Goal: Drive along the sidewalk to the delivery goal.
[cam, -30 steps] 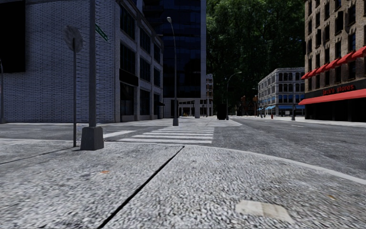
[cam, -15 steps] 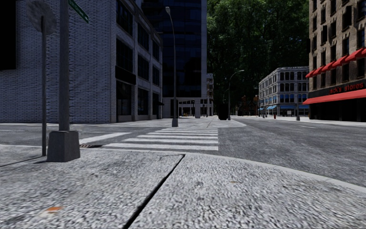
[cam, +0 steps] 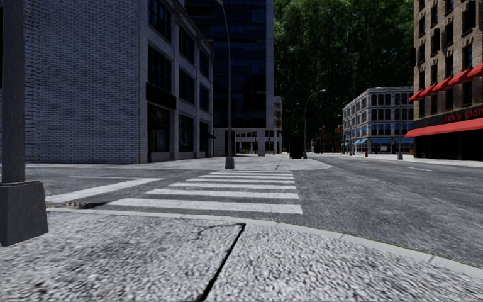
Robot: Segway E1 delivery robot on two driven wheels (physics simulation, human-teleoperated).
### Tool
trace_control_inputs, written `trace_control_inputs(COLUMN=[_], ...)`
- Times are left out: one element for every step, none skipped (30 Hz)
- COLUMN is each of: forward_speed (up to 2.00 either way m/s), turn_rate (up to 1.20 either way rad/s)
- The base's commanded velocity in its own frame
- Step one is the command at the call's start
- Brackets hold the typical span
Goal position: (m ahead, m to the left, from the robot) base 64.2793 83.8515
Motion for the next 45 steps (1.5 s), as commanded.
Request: trace_control_inputs(forward_speed=[2.00,2.00,2.00,2.00,2.00,2.00,2.00,2.00,2.00,2.00,2.00,2.00,2.00,2.00,2.00,2.00,2.00,2.00,2.00,2.00,2.00,2.00,2.00,2.00,2.00,2.00,2.00,2.00,2.00,2.00,2.00,2.00,2.00,2.00,2.00,2.00,2.00,2.00,2.00,2.00,2.00,2.00,2.00,2.00,2.00], turn_rate=[0.00,0.00,0.00,0.00,0.00,0.00,0.00,0.00,0.00,0.00,0.00,0.00,0.00,0.00,0.00,0.00,0.00,0.00,0.00,0.00,0.00,0.00,0.00,0.00,0.00,0.00,0.00,0.00,0.00,0.00,0.00,0.00,0.00,0.00,0.00,0.00,0.00,0.00,0.00,0.00,0.00,0.00,0.00,0.00,0.00])
